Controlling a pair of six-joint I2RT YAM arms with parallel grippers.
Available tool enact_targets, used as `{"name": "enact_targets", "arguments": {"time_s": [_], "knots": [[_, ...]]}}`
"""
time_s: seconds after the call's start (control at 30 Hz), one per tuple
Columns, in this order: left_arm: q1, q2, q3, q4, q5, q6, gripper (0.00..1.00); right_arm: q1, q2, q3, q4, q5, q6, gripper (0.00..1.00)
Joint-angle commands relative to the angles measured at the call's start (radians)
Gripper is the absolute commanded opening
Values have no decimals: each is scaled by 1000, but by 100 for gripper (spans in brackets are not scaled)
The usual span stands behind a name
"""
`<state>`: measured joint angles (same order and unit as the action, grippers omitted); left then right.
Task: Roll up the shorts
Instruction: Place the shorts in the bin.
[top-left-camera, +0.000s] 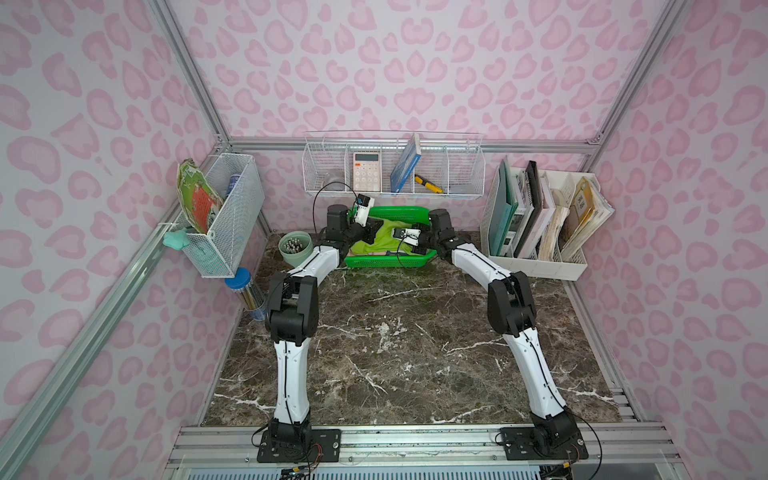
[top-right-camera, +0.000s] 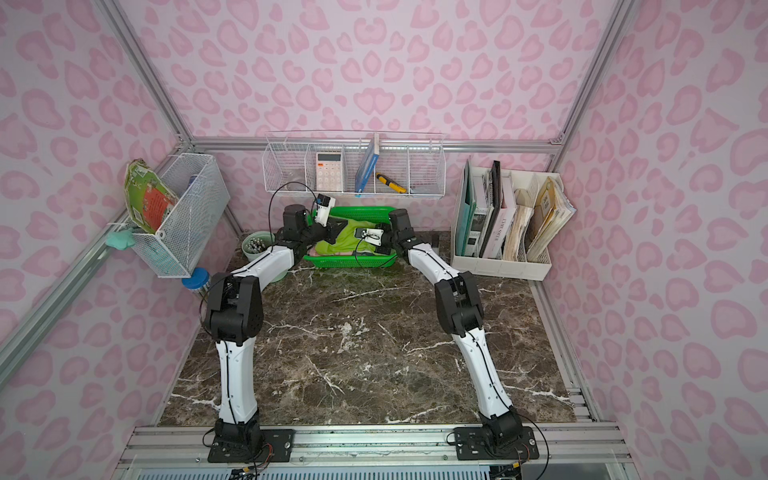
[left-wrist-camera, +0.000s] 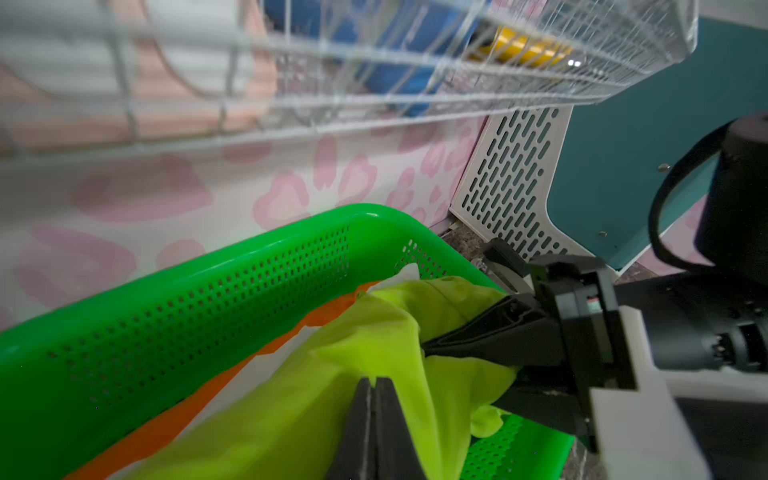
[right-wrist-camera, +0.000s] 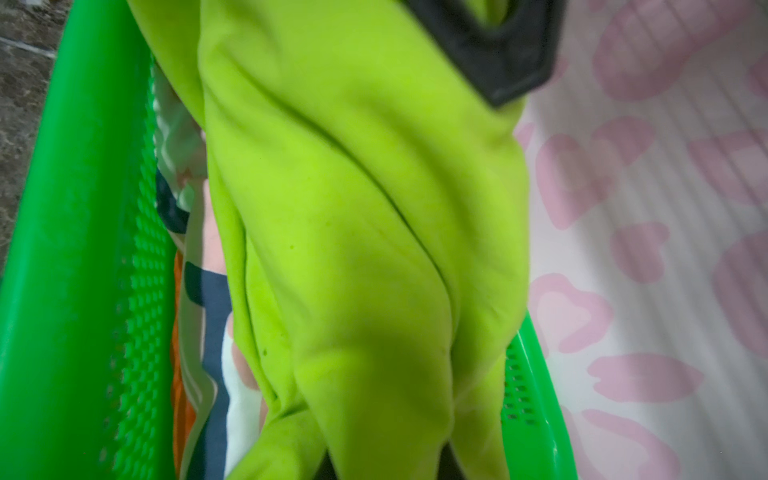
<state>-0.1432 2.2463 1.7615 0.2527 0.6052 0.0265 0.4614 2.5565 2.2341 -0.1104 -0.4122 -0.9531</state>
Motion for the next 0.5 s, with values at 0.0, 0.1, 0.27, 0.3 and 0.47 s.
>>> {"name": "enact_targets", "arguments": {"time_s": [0.0, 0.1, 0.27, 0.3, 0.47], "knots": [[-1, 33, -17, -73, -32, 18, 0, -1, 8, -11, -161, 25, 1, 1], [-1, 63, -15, -149, -60, 41, 0, -3, 1, -8, -154, -6, 37, 9], [3, 101, 49, -283, -75, 49, 0, -2, -25, 9, -191, -60, 67, 46], [4, 107, 62, -296, -79, 47, 0, -2, -34, 9, -207, -69, 62, 52], [1, 157, 164, -398, -109, 41, 0, 0, -101, -23, -287, -86, 19, 69]]}}
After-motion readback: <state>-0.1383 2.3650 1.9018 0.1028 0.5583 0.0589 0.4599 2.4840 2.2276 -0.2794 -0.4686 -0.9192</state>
